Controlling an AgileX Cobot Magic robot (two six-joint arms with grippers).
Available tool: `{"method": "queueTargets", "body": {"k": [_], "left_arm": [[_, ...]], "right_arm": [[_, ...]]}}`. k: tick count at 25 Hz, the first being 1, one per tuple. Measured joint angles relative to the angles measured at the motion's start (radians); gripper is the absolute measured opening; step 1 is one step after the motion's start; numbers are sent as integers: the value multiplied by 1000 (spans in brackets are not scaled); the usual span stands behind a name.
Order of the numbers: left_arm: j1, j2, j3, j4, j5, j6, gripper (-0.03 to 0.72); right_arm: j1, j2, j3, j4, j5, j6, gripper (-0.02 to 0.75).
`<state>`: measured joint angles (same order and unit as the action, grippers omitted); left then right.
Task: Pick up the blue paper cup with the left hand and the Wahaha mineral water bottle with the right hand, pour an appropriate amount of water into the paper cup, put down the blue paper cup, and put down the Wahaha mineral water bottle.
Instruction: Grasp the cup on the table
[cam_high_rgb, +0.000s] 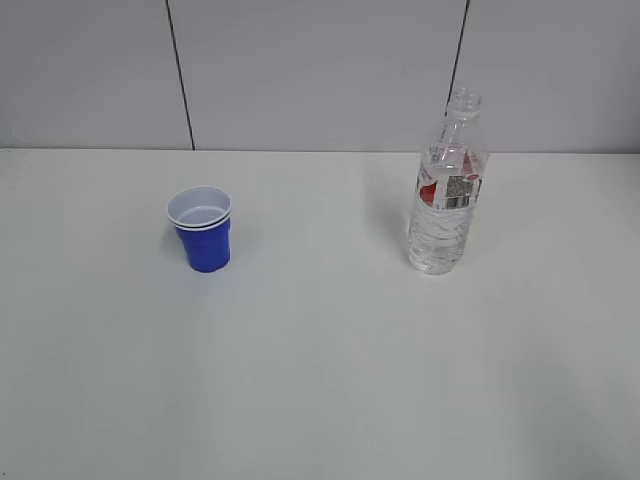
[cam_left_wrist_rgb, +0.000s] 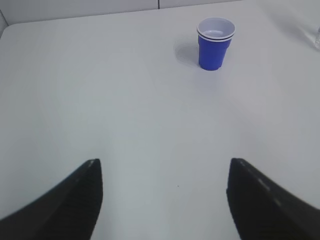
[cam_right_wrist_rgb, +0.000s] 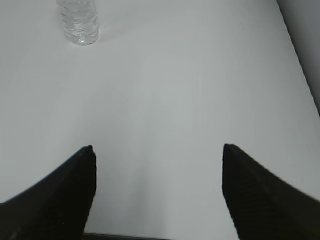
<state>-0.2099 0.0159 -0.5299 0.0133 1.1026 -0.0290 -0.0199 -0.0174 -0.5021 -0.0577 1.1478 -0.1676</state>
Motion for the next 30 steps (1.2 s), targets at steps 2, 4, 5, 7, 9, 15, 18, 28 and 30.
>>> {"method": "queueTargets", "body": {"k": [2, 4, 5, 7, 9, 15, 18, 28, 30], "left_arm": [[0, 0, 0, 6, -8, 0, 585], [0, 0, -8, 8, -22, 0, 585], [0, 0, -14, 10, -35, 0, 585], [0, 0, -18, 12, -92, 0, 585], [0, 0, -23, 12, -173, 0, 585], [0, 0, -23, 12, -458, 0, 585], [0, 10, -23, 12, -580, 0, 585], [0, 263, 70, -13, -947, 0, 585], [0, 308, 90, -13, -998, 0, 585]], "right_arm": [[0, 0, 0, 0, 0, 2, 587], [0, 0, 0, 0, 0, 4, 587], [0, 0, 0, 0, 0, 4, 587], [0, 0, 0, 0, 0, 4, 587], [0, 0, 0, 2, 0, 6, 587], [0, 0, 0, 18, 0, 10, 587], [0, 0, 0, 21, 0, 10, 587], [0, 0, 0, 23, 0, 12, 587], [0, 0, 0, 23, 0, 12, 587]]}}
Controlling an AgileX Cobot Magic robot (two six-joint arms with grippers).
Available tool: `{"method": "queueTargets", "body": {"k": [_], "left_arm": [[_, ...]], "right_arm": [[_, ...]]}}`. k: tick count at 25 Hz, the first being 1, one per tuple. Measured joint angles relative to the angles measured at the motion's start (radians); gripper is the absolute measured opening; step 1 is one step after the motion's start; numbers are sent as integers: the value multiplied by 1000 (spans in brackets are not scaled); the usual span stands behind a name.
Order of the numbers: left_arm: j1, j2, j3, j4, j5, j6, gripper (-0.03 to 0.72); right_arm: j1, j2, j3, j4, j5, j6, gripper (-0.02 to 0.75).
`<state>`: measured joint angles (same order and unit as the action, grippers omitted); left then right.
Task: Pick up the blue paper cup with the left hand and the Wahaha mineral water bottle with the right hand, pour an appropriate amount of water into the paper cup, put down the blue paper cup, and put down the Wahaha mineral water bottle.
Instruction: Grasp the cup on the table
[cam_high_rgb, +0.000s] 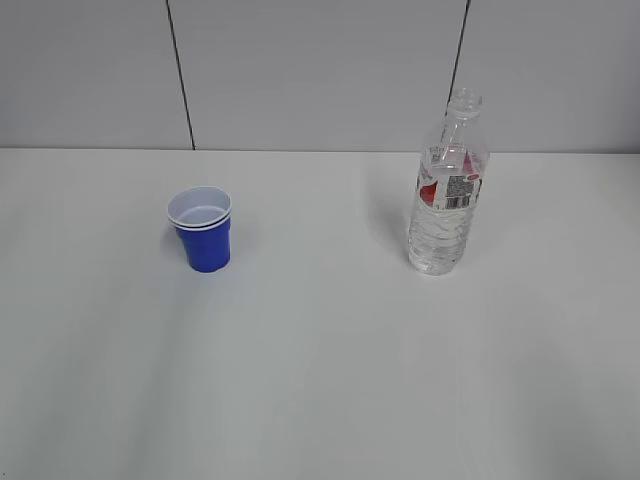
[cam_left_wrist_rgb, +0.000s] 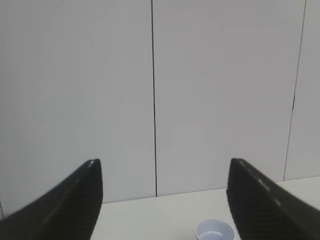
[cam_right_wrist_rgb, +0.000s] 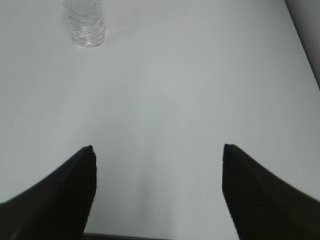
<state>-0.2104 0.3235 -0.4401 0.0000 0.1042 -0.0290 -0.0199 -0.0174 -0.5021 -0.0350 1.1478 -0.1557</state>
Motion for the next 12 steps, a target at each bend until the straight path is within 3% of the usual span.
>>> {"method": "queueTargets", "body": {"k": [6, 12], "left_arm": [[0, 119, 7, -39, -110, 0, 585], [0, 269, 24, -58, -235, 0, 584]], "right_arm": [[0, 0, -5, 5, -21, 15, 587], [0, 0, -16, 73, -248, 21, 587]]}}
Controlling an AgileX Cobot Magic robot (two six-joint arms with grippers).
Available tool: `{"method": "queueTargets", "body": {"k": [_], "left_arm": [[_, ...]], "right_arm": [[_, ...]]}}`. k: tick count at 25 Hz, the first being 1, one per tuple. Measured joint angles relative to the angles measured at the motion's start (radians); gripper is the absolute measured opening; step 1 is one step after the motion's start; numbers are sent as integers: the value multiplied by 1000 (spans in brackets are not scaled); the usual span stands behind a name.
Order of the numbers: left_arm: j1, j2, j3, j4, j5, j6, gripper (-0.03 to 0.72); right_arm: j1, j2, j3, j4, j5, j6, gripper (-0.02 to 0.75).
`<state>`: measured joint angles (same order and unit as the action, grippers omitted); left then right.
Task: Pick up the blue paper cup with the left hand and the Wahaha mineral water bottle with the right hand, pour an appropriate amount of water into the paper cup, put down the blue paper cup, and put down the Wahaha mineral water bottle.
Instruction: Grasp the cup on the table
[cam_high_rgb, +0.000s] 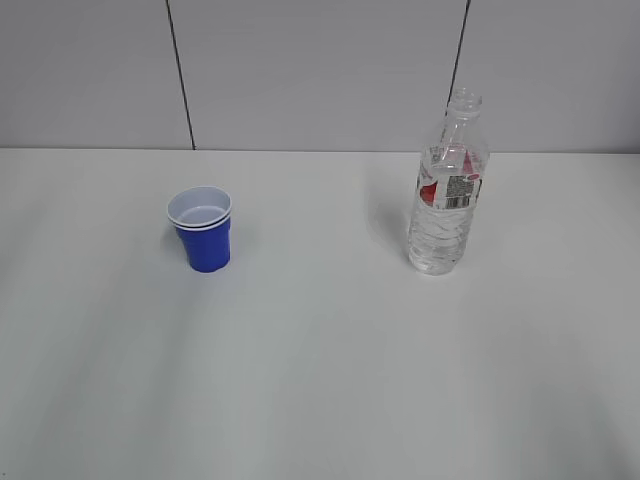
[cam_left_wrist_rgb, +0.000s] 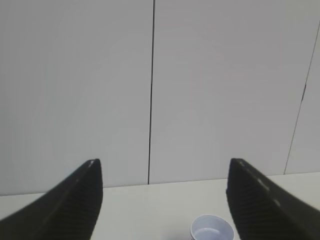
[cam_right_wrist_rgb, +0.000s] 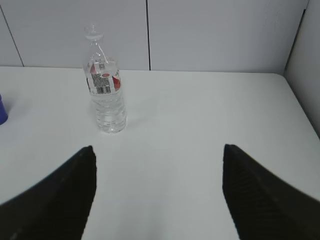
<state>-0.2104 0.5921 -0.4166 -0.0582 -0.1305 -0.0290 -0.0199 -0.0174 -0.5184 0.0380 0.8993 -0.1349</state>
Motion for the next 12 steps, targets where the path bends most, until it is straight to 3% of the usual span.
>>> {"method": "queueTargets", "body": {"k": [8, 12], "left_arm": [[0, 189, 104, -5, -309, -18, 578], [0, 310, 119, 20, -432, -92, 566]], "right_arm": [[0, 0, 0, -38, -11, -3, 587], [0, 0, 18, -38, -36, -3, 587]]}}
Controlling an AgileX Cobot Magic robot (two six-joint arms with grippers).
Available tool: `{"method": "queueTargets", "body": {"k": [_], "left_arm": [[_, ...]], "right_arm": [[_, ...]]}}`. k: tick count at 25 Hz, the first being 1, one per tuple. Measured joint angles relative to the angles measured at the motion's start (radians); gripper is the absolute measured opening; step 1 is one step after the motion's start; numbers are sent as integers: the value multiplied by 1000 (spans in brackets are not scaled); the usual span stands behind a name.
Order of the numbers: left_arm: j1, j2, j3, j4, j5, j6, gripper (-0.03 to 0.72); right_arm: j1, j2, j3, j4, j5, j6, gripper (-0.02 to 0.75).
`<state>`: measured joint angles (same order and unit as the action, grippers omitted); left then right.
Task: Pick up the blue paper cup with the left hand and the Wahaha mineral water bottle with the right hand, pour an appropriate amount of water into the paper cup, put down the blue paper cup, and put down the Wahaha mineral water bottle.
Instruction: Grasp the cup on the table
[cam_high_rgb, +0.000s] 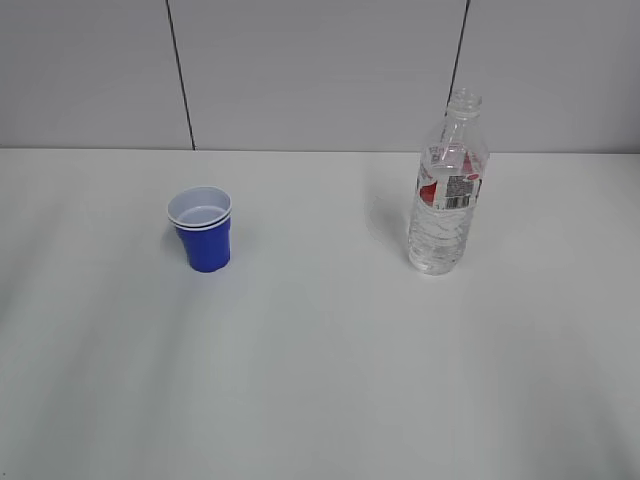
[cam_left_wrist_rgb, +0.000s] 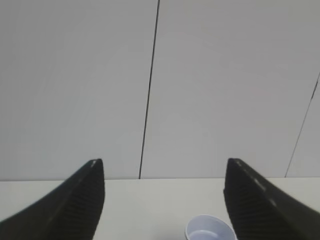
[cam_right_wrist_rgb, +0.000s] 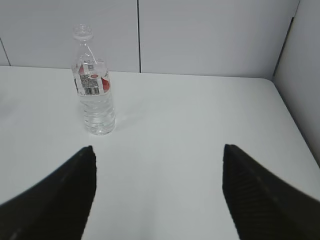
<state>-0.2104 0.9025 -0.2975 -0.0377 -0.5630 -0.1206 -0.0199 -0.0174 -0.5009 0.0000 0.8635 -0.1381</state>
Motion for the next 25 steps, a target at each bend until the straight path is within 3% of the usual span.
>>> {"method": "queueTargets", "body": {"k": [10, 15, 25], "left_arm": [[0, 370, 2, 236, -430, -63, 563], [0, 478, 2, 241, -559, -63, 563], [0, 677, -3, 190, -576, -58, 563]], "right_arm": [[0, 0, 9, 0, -16, 0, 587], [0, 0, 9, 0, -16, 0, 587], [0, 0, 9, 0, -16, -1, 587]]}}
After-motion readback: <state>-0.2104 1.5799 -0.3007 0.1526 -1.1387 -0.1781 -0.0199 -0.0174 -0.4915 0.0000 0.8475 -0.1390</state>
